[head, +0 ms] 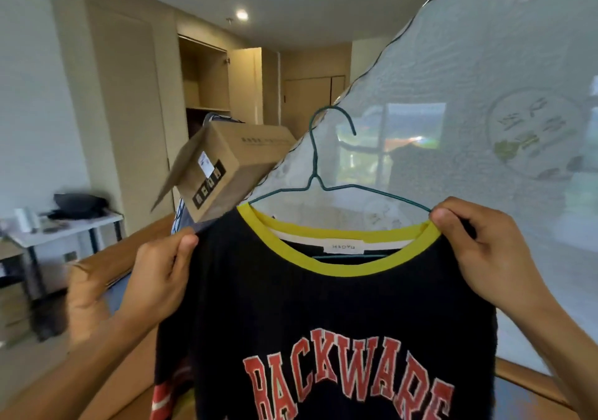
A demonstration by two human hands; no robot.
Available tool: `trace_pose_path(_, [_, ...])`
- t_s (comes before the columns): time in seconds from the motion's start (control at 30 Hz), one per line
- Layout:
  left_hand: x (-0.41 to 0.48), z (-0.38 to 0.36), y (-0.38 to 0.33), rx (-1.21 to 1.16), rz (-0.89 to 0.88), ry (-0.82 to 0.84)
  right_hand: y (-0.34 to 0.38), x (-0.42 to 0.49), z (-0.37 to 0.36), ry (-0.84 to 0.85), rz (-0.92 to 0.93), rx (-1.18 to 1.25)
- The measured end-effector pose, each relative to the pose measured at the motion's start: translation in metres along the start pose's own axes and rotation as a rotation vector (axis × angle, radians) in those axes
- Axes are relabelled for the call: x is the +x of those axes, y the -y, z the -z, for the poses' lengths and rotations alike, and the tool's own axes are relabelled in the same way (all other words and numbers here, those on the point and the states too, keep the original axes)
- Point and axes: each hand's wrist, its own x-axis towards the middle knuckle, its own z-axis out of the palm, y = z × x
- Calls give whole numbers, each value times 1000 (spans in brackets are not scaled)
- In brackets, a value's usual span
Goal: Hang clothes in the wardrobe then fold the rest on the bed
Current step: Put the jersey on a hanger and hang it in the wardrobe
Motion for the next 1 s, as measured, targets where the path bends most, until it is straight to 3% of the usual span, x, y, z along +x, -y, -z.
trace_pose_path(0.13, [-16, 60, 42, 147, 32, -32, 38, 15, -38, 31, 23, 61])
trace_pose_path(0.4, [-42, 202, 95, 115, 136, -86, 145, 34, -140, 83, 94, 198])
trace_pose_path(0.63, [-34, 333, 112, 127, 174, -27, 252, 48, -252, 158, 180, 371])
trace_pose_path(0.83, [-58, 437, 144, 260, 261, 93, 340, 44, -371, 298, 257, 579])
trace_pose_path(1.0, [-88, 508, 180, 393, 376, 56, 418, 41, -467, 444, 327, 689])
